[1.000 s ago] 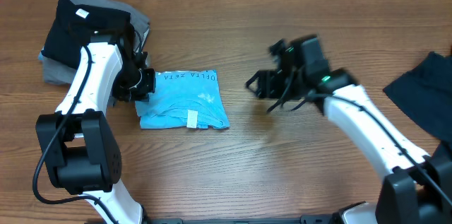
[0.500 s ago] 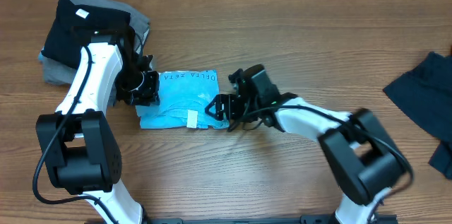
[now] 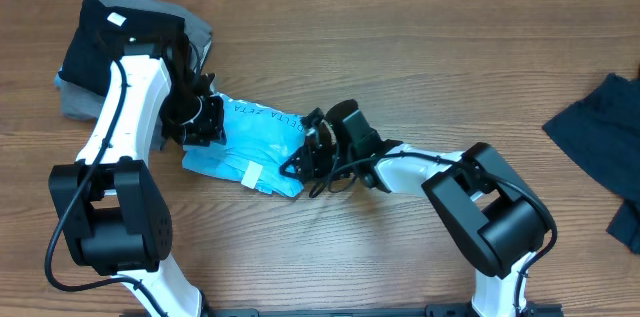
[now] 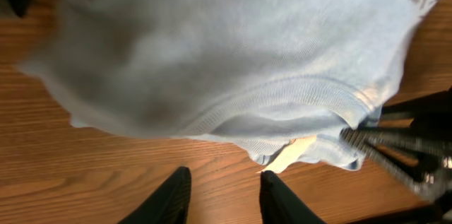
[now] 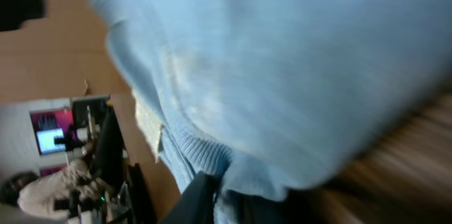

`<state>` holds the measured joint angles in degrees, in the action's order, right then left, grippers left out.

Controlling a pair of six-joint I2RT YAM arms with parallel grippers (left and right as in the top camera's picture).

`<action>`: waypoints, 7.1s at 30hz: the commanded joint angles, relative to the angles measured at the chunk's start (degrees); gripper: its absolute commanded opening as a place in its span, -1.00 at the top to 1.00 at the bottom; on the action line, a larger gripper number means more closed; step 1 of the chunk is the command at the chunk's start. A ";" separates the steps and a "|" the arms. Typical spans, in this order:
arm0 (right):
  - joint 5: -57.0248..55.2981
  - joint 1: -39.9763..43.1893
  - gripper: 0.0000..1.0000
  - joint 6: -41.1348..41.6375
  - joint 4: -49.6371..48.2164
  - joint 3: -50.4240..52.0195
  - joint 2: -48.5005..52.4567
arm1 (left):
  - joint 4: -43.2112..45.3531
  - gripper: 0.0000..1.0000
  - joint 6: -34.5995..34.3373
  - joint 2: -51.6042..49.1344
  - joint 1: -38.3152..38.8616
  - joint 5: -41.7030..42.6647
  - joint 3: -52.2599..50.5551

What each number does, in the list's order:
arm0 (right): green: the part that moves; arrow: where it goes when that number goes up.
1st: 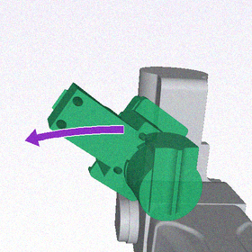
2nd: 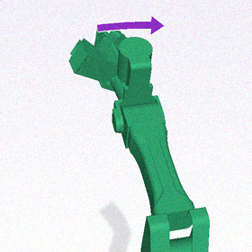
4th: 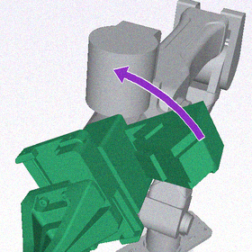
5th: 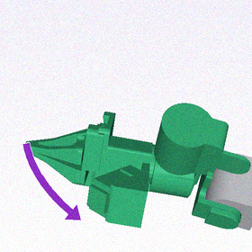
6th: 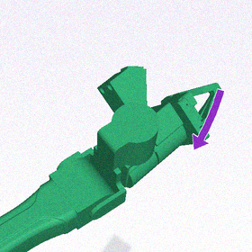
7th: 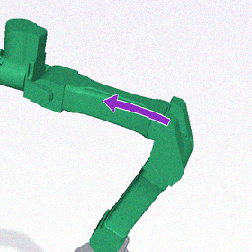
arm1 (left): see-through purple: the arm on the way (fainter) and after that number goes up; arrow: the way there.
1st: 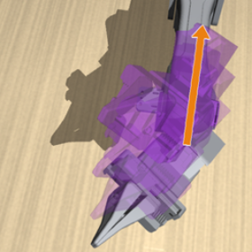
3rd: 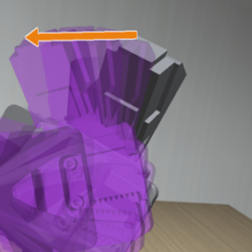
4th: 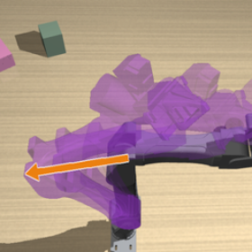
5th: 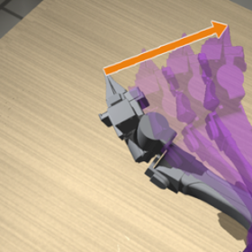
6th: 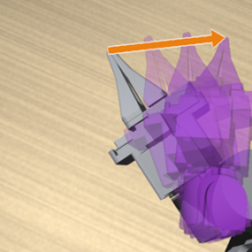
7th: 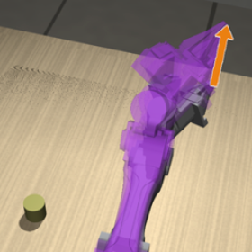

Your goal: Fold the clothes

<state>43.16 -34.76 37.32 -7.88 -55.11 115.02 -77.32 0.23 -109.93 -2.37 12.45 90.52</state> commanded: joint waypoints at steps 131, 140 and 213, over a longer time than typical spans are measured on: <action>-25.16 14.27 0.71 -2.67 62.73 -6.88 -34.03 | 13.64 -1.00 -10.62 -9.99 -34.29 11.54 24.00; -29.92 14.27 0.69 -5.20 62.23 -8.20 -36.81 | 1.92 -1.00 -3.34 1.22 -40.72 22.82 34.75; -34.07 30.80 -1.00 -35.19 3.69 54.64 -114.86 | -19.45 -1.00 -0.24 41.44 9.44 -2.54 35.41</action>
<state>8.36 -4.73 2.50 -3.84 -1.65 0.78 -96.88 0.95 -68.49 6.68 10.39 125.93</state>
